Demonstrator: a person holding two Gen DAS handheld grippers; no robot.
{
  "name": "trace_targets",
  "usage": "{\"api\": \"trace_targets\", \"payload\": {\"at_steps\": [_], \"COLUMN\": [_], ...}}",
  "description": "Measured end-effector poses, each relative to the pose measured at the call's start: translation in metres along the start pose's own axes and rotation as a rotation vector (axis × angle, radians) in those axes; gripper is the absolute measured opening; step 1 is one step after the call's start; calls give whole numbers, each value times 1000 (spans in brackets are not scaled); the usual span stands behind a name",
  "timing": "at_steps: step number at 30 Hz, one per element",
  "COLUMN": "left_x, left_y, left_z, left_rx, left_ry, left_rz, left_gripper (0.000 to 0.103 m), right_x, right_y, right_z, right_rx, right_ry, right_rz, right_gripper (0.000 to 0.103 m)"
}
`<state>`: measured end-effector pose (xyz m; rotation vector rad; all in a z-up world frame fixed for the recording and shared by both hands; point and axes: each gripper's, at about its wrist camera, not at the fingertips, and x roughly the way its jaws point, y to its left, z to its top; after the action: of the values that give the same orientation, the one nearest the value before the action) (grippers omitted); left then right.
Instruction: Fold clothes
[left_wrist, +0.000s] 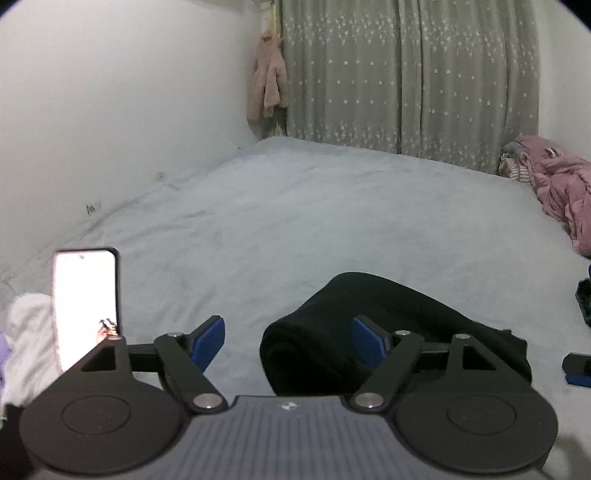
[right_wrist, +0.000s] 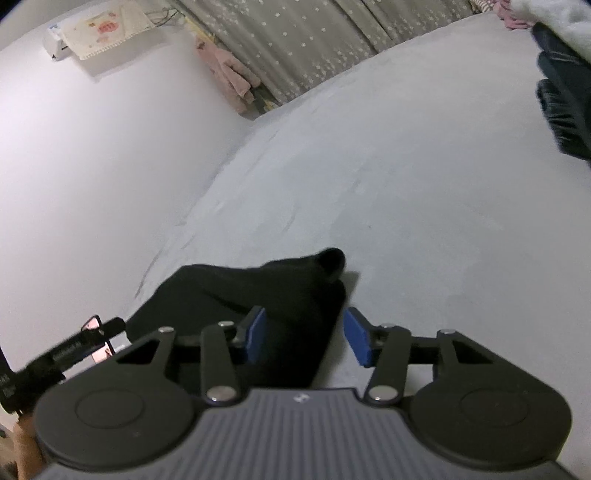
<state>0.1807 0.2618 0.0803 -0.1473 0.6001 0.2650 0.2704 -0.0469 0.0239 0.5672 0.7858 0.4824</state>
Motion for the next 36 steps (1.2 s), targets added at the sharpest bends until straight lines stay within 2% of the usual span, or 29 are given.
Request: {"api": "trace_targets", "payload": {"at_steps": [2,5,8,10,12,14,16,19,20,21,23,26,27,28,29,31,33,35,36], "left_x": [1,-14,-24,-28,-27,-22,-14,3,11,14,18,10,7,6,4,7,7,5,3], "left_y": [3,-1,-18,-42,-63,-88,-99,-103,-102,-99,-98,-94,-93,-90,-86,-78,-69,-65,-70], "left_z": [-2,-3,-4,-16,-29,-48,-60,-69,-69,-73,-73,-72,-71,-67,-63,-52,-47,-48,-47], "left_rx": [-25,26,41,89,146,229,269,304,309,308,309,306,304,290,277,237,181,123,132], "left_ry": [-9,-78,-103,-79,-44,-9,32,66,75,96,105,73,60,43,25,4,18,40,39], "left_rz": [20,39,-97,-263,-340,-393,-396,-360,-362,-364,-375,-385,-385,-387,-390,-387,-397,-460,-490], "left_gripper": [77,77,77,77,77,77,77,77,77,77,77,76,76,76,76,76,76,76,76], "right_x": [11,27,36,44,48,52,54,53,52,53,57,62,63,62,60,53,45,41,41], "right_y": [1,0,1,0,-1,0,5,6,7,8,8,10,12,13,13,6,-2,-7,-10], "right_z": [3,3,-2,-3,-4,-5,-6,-1,6,17,33,46,46,43,40,32,23,17,15], "right_rx": [6,7,-15,-28,-25,-28,-57,-55,-56,-52,-42,-60,-76,-94,-105,-74,-30,-8,2], "right_ry": [19,49,58,51,39,24,9,-11,-24,-41,-53,-39,-15,-4,7,12,11,11,13], "right_rz": [9,28,20,6,14,17,10,22,26,22,13,-6,-20,-45,-64,-55,-19,-2,-4], "right_gripper": [55,55,55,48,37,33,24,15,12,4,1,1,6,18,22,39,46,48,48]}}
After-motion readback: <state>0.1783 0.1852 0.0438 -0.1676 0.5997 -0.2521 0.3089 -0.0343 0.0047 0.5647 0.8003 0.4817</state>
